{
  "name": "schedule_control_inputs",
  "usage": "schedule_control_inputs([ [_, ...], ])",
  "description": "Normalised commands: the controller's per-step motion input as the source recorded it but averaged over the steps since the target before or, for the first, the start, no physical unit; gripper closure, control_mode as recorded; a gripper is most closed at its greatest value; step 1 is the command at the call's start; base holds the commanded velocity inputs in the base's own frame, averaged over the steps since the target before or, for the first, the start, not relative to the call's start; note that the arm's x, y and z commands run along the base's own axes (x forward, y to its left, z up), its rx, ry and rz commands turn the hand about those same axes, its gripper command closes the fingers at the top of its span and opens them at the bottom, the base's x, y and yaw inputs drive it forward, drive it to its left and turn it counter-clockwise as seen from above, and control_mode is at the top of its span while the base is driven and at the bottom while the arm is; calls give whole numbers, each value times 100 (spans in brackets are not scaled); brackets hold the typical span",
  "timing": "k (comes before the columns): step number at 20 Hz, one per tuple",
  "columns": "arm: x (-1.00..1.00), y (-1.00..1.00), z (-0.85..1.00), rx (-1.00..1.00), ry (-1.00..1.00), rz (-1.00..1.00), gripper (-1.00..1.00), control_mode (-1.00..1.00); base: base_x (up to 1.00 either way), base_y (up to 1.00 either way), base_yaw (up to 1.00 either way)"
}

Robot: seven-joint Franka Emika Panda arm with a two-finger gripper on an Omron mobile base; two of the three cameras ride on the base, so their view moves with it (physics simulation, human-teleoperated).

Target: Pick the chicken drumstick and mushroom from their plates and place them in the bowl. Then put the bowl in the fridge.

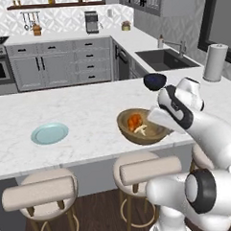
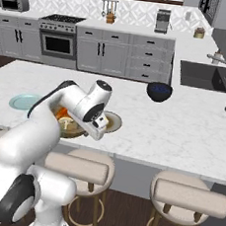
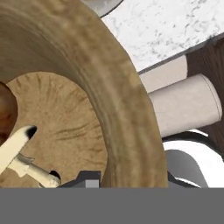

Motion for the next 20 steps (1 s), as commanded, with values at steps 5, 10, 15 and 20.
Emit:
schedule_control_inputs([
  [5,-67,-47,0,-6,0,0,100,-100,0,0,0],
  [10,-54,-6,0,-9,0,-1,100,-100,0,0,0],
  [15,-36,-2,0,-4,0,0,100,-100,0,0,0],
  [20,0,0,0,0,0,0,100,-100,0,0,0],
])
